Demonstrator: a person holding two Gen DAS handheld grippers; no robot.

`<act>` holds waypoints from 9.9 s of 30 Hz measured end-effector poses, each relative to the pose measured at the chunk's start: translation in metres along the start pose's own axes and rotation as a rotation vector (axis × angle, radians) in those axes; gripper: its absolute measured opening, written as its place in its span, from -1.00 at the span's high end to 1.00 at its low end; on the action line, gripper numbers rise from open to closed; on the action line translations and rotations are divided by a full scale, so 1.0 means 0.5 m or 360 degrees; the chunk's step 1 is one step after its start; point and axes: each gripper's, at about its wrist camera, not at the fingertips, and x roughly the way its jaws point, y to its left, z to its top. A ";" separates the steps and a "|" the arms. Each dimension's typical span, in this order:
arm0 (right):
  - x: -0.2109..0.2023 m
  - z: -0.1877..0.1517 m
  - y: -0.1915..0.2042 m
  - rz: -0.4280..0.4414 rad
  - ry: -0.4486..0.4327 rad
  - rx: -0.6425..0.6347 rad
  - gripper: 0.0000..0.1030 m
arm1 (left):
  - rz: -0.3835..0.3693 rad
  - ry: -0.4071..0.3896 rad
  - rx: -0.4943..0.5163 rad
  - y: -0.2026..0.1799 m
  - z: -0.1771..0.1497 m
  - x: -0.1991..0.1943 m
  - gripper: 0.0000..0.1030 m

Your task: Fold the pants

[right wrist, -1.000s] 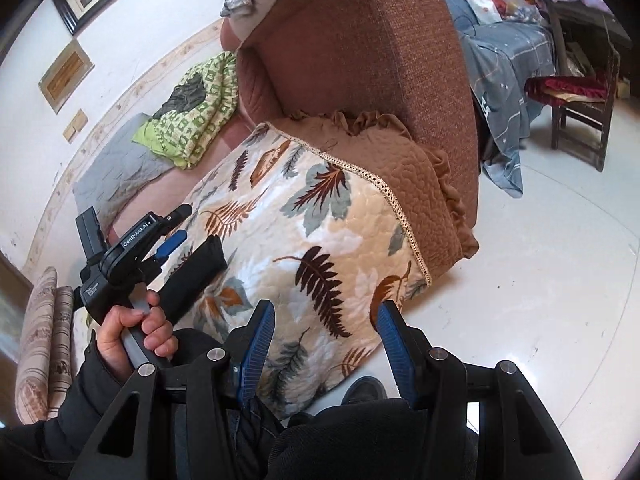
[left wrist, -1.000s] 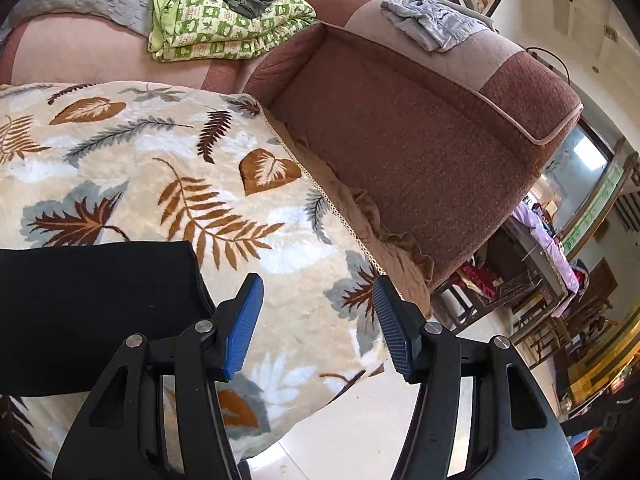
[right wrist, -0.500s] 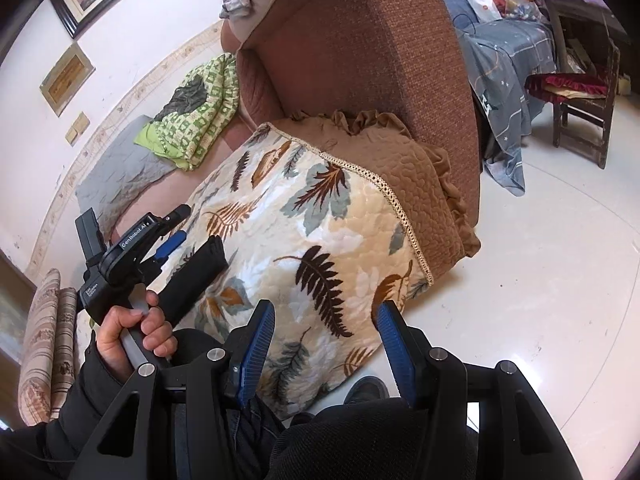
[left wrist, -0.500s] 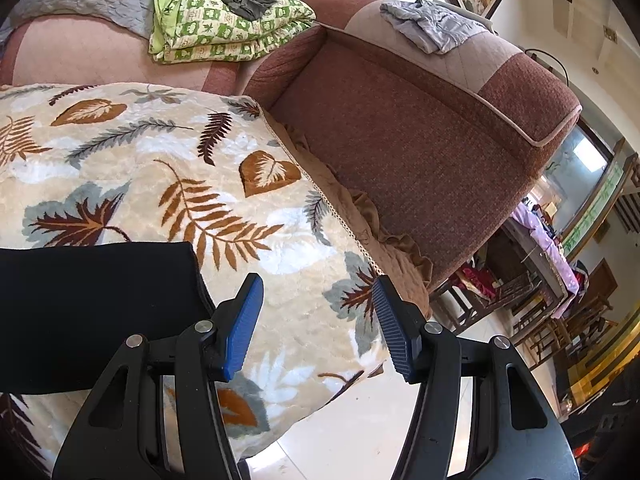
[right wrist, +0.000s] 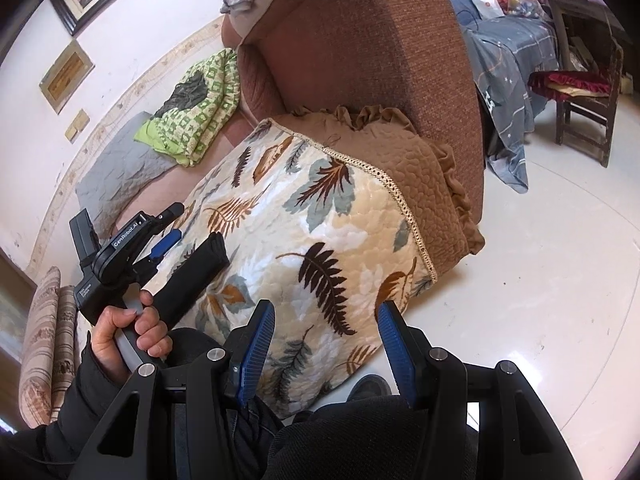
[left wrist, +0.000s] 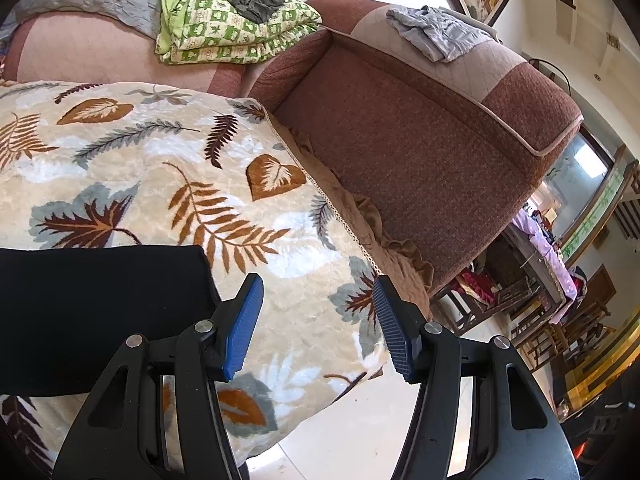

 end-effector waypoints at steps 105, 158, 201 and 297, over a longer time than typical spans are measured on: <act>0.840 0.387 0.304 -0.0121 0.0308 -0.0899 -1.00 | 0.0389 -0.0390 -0.0383 0.359 0.033 -0.307 -0.51; 0.841 0.370 0.316 -0.0185 0.0334 -0.0945 -1.00 | 0.0108 -0.0233 -0.0575 0.444 0.024 -0.303 -0.51; 0.730 0.383 0.275 0.0211 0.0442 -0.0498 -0.68 | 0.0387 -0.0211 -0.0444 0.402 0.014 -0.313 -0.52; 0.609 -0.024 0.751 0.1012 0.0671 -0.2052 0.43 | 0.0283 -0.0048 -0.0693 0.535 0.035 -0.334 -0.31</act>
